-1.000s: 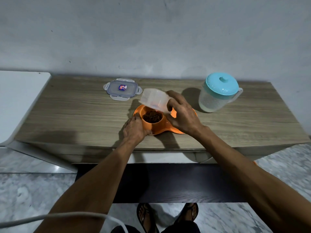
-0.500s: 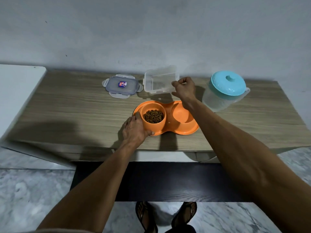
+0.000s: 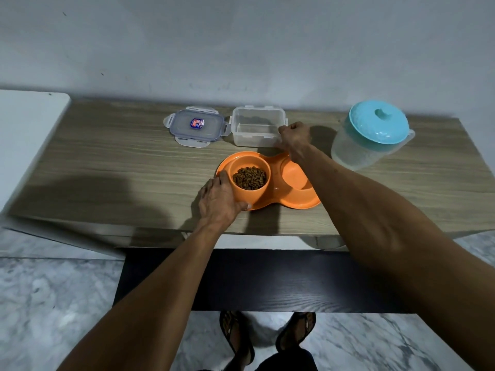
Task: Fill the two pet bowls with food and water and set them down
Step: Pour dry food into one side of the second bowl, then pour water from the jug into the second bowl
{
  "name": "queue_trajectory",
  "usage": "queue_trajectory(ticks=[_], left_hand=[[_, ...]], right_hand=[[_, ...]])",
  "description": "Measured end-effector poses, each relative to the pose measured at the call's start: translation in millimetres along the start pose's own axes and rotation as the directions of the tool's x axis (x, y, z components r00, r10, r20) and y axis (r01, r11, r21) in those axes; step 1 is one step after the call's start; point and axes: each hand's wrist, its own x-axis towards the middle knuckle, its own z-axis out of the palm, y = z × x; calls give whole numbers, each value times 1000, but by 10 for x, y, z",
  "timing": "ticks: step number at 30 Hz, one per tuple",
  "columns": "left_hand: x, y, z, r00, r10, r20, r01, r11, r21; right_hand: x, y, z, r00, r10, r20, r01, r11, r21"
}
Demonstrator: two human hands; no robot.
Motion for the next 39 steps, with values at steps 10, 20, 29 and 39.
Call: queue_trajectory(ticks=[10,20,29,39], left_hand=[[4,-8,18,999,41,-3,-41,999,10],[0,337,-109,963,224,-151,-212,973,92],[44,1040,141,930,365,38,-367,916,162],[30,1107,346,955,295,20,-295,947,130]], right_hand=[[-61,12,-146,996,-60,-67,50,989,-138],[-397,-539,-939,837,-518,-176,449,835,-319],[-95,-366,-1967,740,-569,-359,423,808,-410],[312,304,-2273,883,7,-470,107,971,215]])
